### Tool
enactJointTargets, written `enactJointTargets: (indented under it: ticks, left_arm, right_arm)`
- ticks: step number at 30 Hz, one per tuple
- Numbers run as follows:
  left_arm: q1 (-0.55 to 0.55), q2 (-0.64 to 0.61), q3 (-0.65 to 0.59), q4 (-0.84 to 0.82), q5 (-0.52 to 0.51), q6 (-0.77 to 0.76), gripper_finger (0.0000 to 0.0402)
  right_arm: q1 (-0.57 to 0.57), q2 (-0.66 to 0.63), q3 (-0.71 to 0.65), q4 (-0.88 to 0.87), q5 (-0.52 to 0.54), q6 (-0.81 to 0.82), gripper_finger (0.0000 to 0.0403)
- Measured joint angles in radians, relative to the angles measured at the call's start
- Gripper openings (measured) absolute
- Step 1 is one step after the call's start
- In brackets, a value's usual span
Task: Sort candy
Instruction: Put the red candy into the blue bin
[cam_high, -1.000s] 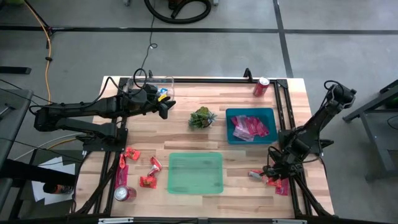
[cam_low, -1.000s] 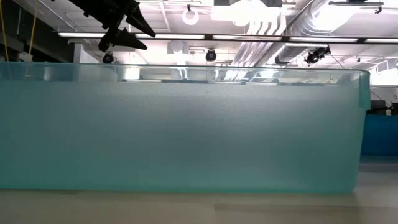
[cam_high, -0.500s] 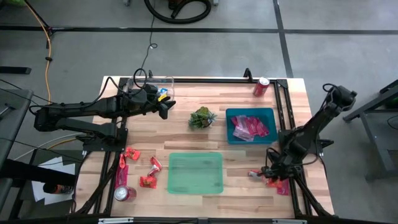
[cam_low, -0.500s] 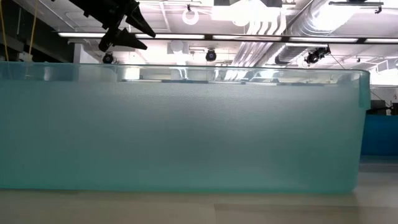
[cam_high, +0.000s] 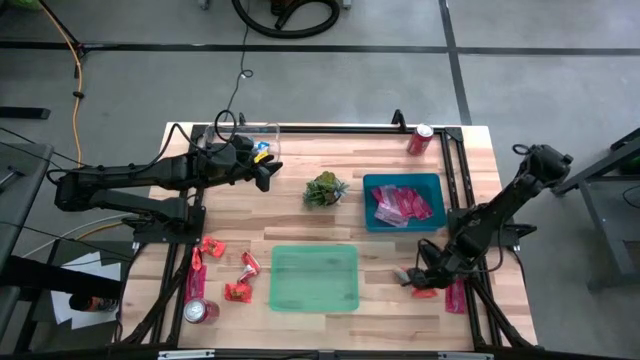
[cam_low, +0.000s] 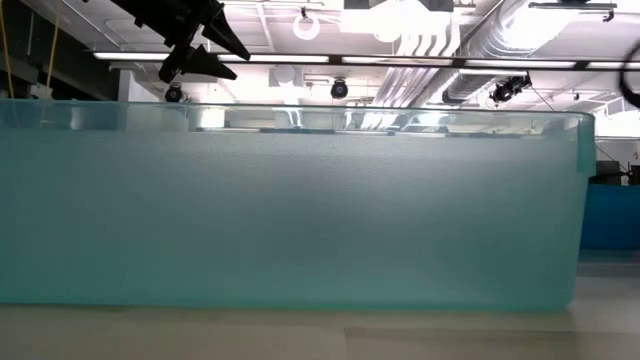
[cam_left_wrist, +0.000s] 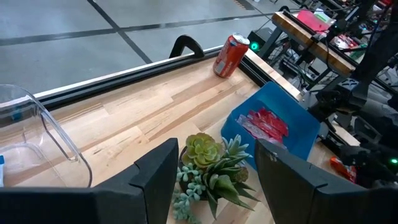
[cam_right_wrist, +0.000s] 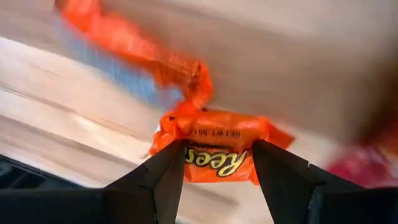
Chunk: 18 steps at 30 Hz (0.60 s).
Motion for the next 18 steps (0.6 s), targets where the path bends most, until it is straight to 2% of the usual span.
enactJointTargets:
  ticks: [4,6,13,18]
  left_arm:
    - [0.0,0.0,0.0,0.0,0.0,0.0,0.02]
    - [0.001,0.0,0.0,0.001,0.0,0.0,0.02]
    - [0.001,0.0,0.0,0.0,0.0,0.0,0.02]
    - [0.001,0.001,0.0,0.0,0.0,0.0,0.02]
  right_arm:
    - [-0.03,-0.035,0.055,-0.047,0.124,-0.15,0.0188]
    - [-0.041,-0.057,0.093,-0.086,0.12,-0.183,0.0188]
    - [-0.018,-0.062,0.176,-0.386,-0.146,-0.11,0.0188]
    - [0.007,-0.062,0.126,-0.403,-0.229,-0.019,0.0188]
